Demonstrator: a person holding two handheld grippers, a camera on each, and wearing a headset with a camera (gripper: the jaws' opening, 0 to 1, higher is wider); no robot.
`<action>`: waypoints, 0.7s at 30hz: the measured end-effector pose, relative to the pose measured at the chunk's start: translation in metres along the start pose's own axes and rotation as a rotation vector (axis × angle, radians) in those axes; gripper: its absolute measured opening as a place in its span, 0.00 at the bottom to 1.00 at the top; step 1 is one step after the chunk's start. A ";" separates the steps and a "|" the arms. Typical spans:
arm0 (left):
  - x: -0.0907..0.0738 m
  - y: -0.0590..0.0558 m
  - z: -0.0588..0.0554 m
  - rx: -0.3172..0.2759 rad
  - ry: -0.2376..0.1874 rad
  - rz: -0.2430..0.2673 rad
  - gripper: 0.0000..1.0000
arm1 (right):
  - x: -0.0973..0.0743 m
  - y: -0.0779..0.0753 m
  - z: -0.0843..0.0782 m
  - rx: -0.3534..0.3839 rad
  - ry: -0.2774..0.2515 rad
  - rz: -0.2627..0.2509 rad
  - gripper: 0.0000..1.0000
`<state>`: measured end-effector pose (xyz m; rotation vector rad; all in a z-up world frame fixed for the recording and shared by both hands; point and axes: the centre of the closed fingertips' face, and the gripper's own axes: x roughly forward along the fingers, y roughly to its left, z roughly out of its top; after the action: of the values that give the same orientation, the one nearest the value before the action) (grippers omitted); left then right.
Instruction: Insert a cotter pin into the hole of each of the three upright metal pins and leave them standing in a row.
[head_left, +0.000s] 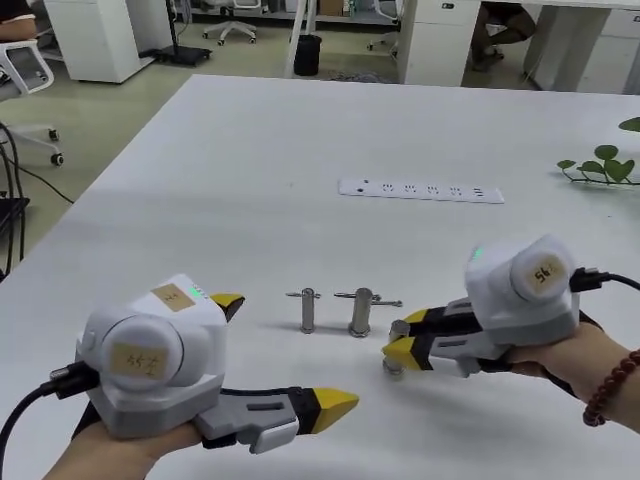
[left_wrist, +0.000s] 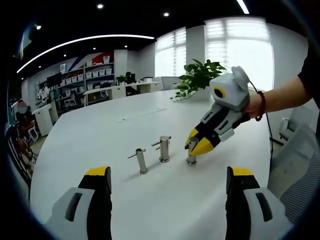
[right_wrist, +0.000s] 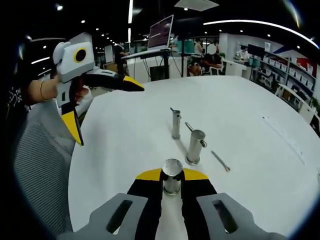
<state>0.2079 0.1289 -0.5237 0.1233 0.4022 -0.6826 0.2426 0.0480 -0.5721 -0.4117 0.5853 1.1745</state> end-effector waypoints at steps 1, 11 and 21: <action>0.000 0.000 0.000 0.001 0.001 0.001 0.95 | 0.001 0.001 0.000 -0.001 -0.001 0.003 0.08; 0.000 -0.001 0.000 0.002 -0.003 -0.005 0.95 | 0.011 0.010 0.002 -0.030 0.007 0.027 0.08; 0.000 -0.002 -0.001 0.004 0.007 -0.009 0.94 | 0.016 0.014 0.004 -0.023 -0.010 0.043 0.08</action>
<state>0.2062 0.1271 -0.5251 0.1284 0.4086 -0.6917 0.2344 0.0667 -0.5793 -0.4143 0.5755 1.2247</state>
